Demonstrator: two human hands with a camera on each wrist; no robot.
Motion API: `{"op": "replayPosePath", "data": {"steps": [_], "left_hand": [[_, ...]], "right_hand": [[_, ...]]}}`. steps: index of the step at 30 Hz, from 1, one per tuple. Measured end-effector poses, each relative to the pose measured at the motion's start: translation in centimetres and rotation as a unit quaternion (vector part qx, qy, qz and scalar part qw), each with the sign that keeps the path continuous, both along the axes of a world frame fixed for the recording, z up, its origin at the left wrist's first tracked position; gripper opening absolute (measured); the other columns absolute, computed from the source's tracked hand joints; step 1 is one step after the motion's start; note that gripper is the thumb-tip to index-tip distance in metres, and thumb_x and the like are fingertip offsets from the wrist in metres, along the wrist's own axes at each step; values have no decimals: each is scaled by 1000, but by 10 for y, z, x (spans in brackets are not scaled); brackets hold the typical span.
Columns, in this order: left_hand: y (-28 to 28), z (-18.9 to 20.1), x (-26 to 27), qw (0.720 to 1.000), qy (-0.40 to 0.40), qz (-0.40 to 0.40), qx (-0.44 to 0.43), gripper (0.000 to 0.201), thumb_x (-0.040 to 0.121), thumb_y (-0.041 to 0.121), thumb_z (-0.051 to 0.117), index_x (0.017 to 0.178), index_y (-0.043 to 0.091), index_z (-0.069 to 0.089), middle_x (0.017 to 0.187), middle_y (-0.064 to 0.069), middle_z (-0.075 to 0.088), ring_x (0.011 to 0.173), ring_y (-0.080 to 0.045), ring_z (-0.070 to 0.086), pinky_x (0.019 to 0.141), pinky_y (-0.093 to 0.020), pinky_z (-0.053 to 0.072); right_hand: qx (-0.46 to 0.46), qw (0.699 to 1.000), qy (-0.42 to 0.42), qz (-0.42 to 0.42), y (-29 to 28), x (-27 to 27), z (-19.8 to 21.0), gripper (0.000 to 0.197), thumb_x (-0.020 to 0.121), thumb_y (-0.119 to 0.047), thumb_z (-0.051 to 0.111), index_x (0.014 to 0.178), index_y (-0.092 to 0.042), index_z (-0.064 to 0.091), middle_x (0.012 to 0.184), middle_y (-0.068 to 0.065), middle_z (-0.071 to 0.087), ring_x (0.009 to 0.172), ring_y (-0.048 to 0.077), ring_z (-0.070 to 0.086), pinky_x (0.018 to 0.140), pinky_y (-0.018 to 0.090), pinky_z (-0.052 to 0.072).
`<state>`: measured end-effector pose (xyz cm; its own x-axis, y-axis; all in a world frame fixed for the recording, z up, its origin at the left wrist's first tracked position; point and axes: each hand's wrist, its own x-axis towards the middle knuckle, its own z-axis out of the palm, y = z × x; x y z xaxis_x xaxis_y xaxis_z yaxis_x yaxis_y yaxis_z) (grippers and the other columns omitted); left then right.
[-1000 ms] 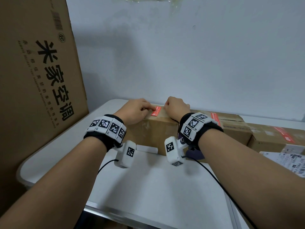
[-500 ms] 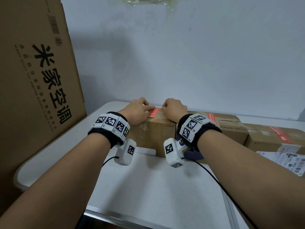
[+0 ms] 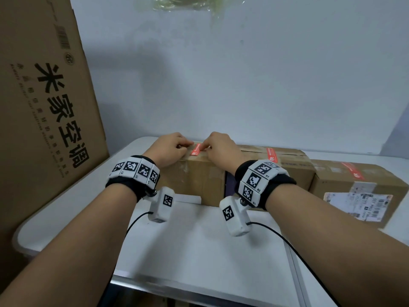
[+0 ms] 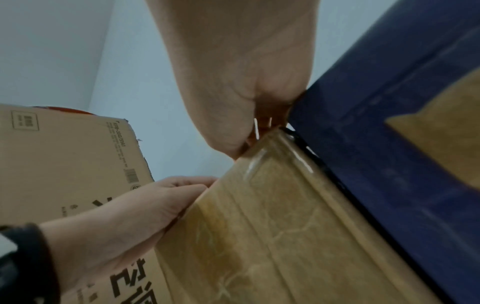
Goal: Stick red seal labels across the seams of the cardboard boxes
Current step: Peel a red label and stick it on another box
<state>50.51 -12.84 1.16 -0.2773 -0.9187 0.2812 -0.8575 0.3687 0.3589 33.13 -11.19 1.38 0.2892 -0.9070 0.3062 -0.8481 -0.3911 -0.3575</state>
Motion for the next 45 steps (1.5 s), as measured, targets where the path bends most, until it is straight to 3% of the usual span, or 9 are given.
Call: {"op": "replayPosePath", "data": {"steps": [3, 12, 22, 25, 28, 31, 34, 40, 45], "left_hand": [[1, -1, -1, 1000, -2, -1, -3, 38, 89, 12, 48, 124, 19, 62, 123, -4, 59, 112, -20, 54, 86, -17, 31], [1, -4, -1, 1000, 16, -2, -11, 36, 88, 12, 51, 120, 19, 65, 120, -2, 60, 108, -19, 55, 86, -19, 32], [-1, -5, 2, 999, 29, -25, -13, 34, 87, 13, 54, 118, 21, 66, 114, -2, 62, 98, -12, 54, 85, -20, 35], [3, -5, 5, 998, 24, -56, -11, 33, 89, 9, 52, 115, 21, 68, 116, -3, 61, 104, -18, 57, 85, -20, 35], [5, -6, 9, 998, -9, -63, -23, 39, 90, 1, 46, 115, 19, 69, 125, -3, 61, 115, -20, 55, 91, -18, 34], [7, -9, 10, 996, -39, -67, -32, 45, 89, -3, 41, 118, 20, 67, 135, -4, 56, 124, -21, 50, 99, -19, 30], [12, -12, 9, 996, -38, -65, -43, 48, 88, -7, 40, 118, 17, 66, 138, -6, 54, 128, -22, 48, 100, -15, 25], [24, -19, 6, 993, -7, -73, -97, 50, 79, -13, 42, 110, 13, 71, 118, -4, 68, 111, -21, 58, 85, -16, 33], [30, -25, 4, 988, 7, -54, -143, 48, 75, -10, 45, 103, 14, 75, 109, -3, 72, 104, -25, 59, 87, -25, 42]], "right_hand": [[-1, 1000, -6, 6, 5, -1, -5, 39, 90, -7, 44, 109, -23, 74, 112, 8, 62, 104, 28, 60, 85, 33, 46], [-29, 999, 31, 14, 16, 0, -8, 42, 89, -8, 45, 113, -29, 72, 120, 4, 65, 112, 28, 59, 91, 35, 48], [-45, 999, -12, 24, 27, -1, -11, 49, 80, -5, 45, 106, -36, 75, 118, -3, 71, 108, 24, 64, 91, 37, 52], [-31, 999, -25, 24, 27, -6, -11, 50, 79, -5, 45, 106, -36, 74, 120, -1, 71, 110, 24, 63, 94, 31, 50], [-25, 999, -33, 29, 29, -9, -10, 47, 83, -4, 47, 106, -33, 75, 116, 1, 72, 105, 23, 63, 86, 22, 44], [-28, 998, -47, 27, 29, -8, -8, 42, 84, -4, 48, 101, -29, 77, 109, 1, 74, 103, 23, 63, 86, 23, 45], [-21, 997, -69, 20, 28, -9, -10, 37, 83, -1, 46, 92, -22, 74, 104, -2, 74, 105, 21, 63, 85, 25, 46], [-12, 996, -83, 8, 26, -6, -13, 32, 80, -1, 44, 84, -22, 69, 96, -1, 72, 97, 20, 62, 80, 27, 48], [-7, 996, -86, 0, 28, -5, -13, 31, 78, -2, 44, 78, -25, 65, 93, 0, 71, 92, 22, 62, 75, 26, 46]]}}
